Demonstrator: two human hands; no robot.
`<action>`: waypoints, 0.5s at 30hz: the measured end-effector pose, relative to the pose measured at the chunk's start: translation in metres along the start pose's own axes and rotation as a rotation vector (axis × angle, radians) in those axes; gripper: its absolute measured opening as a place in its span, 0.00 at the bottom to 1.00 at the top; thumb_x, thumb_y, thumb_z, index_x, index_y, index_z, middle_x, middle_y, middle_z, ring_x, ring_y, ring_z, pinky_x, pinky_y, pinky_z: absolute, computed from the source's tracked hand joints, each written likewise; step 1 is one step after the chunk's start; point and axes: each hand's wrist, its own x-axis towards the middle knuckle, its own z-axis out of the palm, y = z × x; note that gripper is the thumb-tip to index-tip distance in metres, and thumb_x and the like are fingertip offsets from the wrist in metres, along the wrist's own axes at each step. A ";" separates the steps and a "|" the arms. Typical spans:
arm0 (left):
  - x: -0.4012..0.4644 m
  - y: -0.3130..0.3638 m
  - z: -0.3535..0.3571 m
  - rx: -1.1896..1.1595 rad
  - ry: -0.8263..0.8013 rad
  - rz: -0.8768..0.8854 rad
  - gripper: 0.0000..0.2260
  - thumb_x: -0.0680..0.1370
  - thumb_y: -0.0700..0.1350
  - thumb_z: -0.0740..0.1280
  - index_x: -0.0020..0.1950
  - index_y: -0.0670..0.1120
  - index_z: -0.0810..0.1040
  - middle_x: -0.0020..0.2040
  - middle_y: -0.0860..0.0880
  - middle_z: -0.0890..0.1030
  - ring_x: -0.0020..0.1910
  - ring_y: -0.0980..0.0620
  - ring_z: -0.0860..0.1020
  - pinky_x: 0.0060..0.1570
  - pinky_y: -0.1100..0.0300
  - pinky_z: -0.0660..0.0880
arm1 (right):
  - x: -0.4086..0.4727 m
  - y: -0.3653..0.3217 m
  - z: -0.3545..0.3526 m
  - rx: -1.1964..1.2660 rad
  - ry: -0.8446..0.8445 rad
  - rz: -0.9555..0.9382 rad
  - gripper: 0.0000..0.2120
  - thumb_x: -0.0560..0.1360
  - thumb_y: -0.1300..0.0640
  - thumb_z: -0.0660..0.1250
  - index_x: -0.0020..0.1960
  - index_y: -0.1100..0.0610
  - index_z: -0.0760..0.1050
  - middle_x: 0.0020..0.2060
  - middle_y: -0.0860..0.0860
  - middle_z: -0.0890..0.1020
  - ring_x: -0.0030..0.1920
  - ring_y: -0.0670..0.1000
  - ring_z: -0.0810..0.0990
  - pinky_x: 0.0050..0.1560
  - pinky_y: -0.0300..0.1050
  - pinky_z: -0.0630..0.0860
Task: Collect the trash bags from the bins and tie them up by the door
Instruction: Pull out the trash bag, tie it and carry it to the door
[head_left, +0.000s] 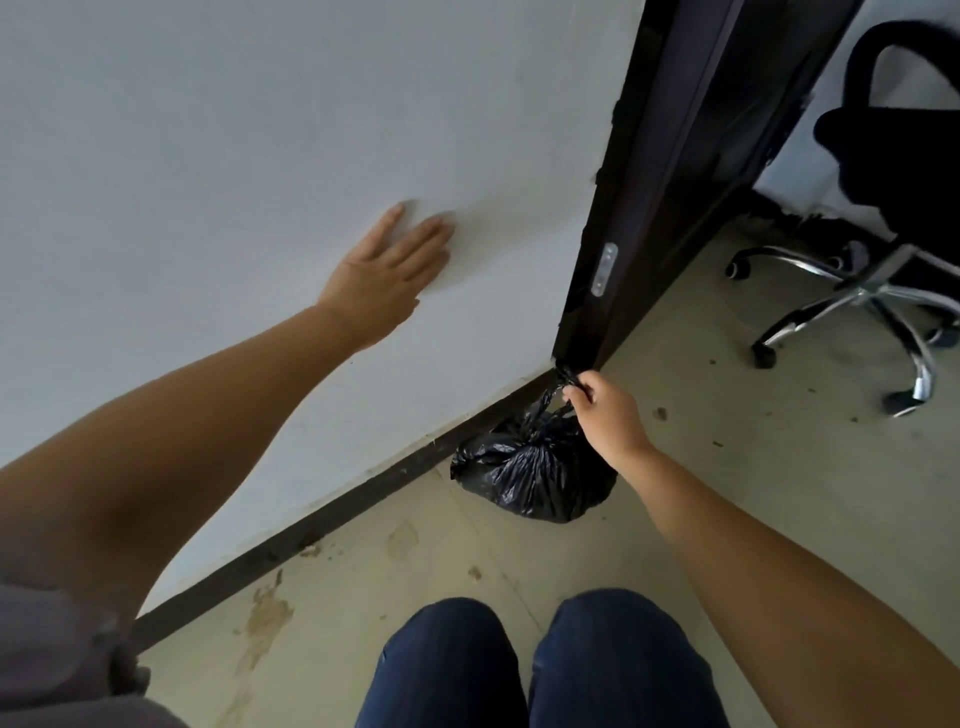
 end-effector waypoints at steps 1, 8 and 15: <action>0.001 0.001 0.002 0.034 0.008 0.004 0.29 0.80 0.56 0.51 0.78 0.45 0.51 0.79 0.44 0.49 0.78 0.46 0.47 0.67 0.39 0.28 | 0.001 0.007 0.006 -0.012 -0.003 0.008 0.12 0.80 0.56 0.59 0.55 0.63 0.75 0.30 0.42 0.68 0.35 0.49 0.69 0.29 0.32 0.63; 0.003 0.004 0.011 0.145 0.077 0.014 0.31 0.80 0.58 0.52 0.78 0.46 0.49 0.79 0.44 0.48 0.78 0.46 0.48 0.70 0.39 0.35 | 0.001 0.038 0.032 0.001 -0.029 0.096 0.14 0.80 0.54 0.60 0.58 0.63 0.75 0.52 0.58 0.82 0.52 0.58 0.79 0.45 0.39 0.65; 0.004 0.006 0.010 0.134 0.038 0.020 0.30 0.80 0.57 0.49 0.78 0.46 0.44 0.79 0.46 0.45 0.78 0.47 0.45 0.69 0.40 0.33 | 0.003 0.044 0.031 -0.070 -0.120 0.158 0.16 0.79 0.55 0.60 0.60 0.66 0.73 0.53 0.60 0.80 0.57 0.60 0.77 0.46 0.43 0.67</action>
